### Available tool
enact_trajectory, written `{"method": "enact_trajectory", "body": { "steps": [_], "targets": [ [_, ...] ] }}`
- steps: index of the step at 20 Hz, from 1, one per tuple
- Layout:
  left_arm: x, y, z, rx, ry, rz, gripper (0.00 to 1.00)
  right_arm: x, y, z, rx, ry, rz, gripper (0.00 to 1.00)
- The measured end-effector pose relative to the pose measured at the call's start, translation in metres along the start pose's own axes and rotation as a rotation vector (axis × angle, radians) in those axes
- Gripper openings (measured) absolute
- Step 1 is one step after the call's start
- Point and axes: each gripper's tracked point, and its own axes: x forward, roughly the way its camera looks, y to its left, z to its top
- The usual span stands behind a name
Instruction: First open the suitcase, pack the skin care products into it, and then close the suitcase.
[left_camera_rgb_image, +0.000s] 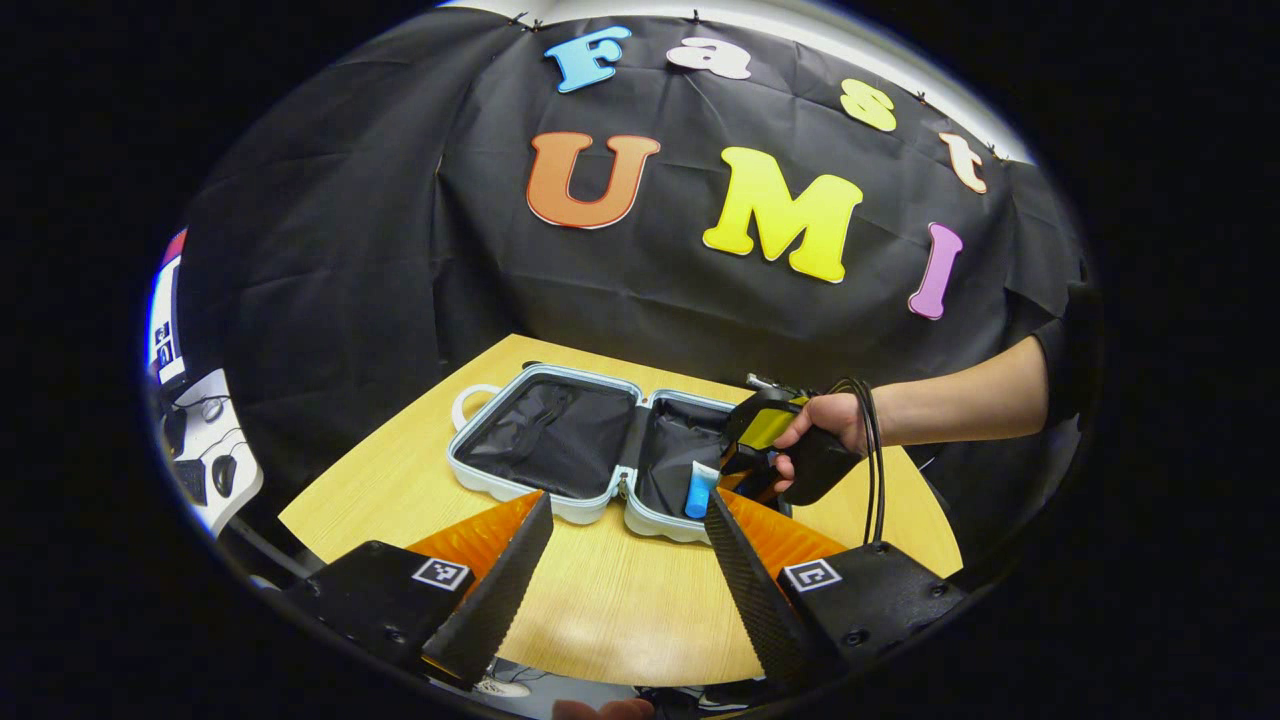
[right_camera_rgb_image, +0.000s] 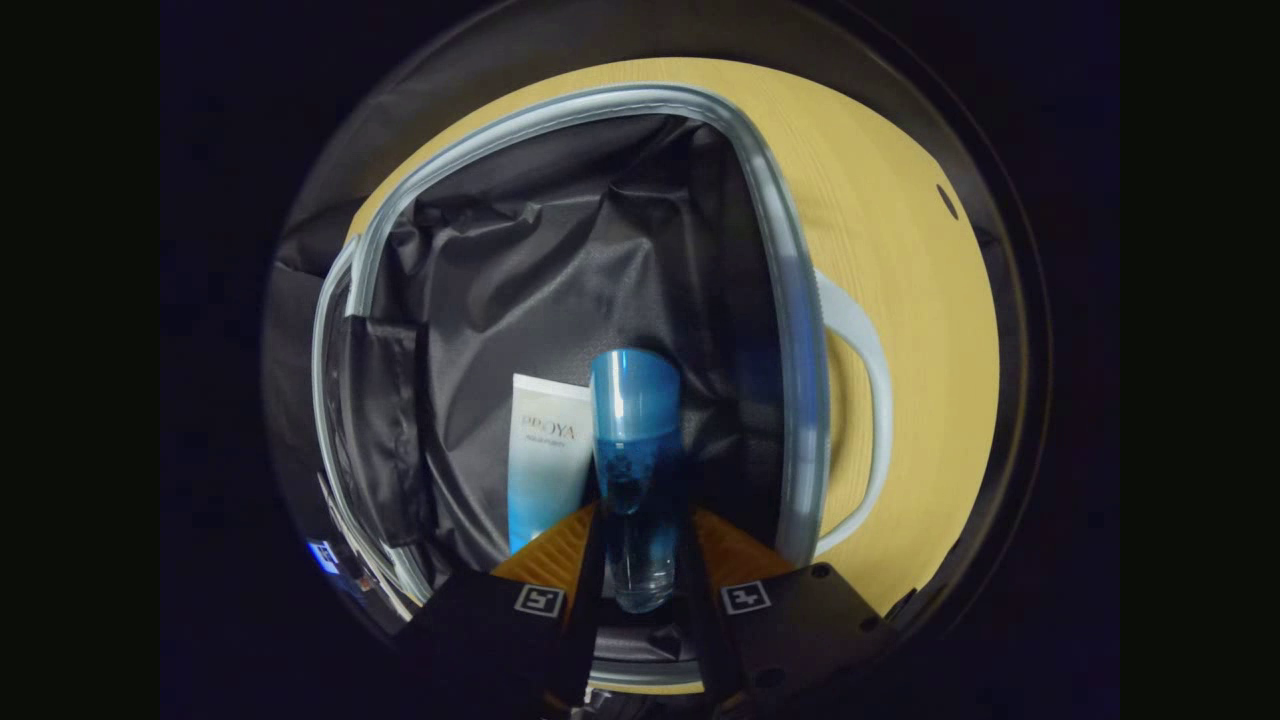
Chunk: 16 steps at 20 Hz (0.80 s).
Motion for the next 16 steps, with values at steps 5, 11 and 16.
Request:
{"method": "enact_trajectory", "body": {
  "steps": [5,11,16],
  "targets": [
    [-0.003,0.003,0.010,-0.032,-0.024,0.016,0.98,-0.014,0.003,-0.007,0.010,-0.004,0.036,0.44],
    [0.013,0.002,0.032,-0.053,-0.064,-0.042,0.98,-0.099,-0.003,-0.039,-0.121,-0.184,0.181,0.67],
    [0.057,0.037,0.058,0.000,-0.104,-0.044,0.98,-0.199,-0.071,-0.046,-0.289,-0.709,0.233,0.67]
  ]
}}
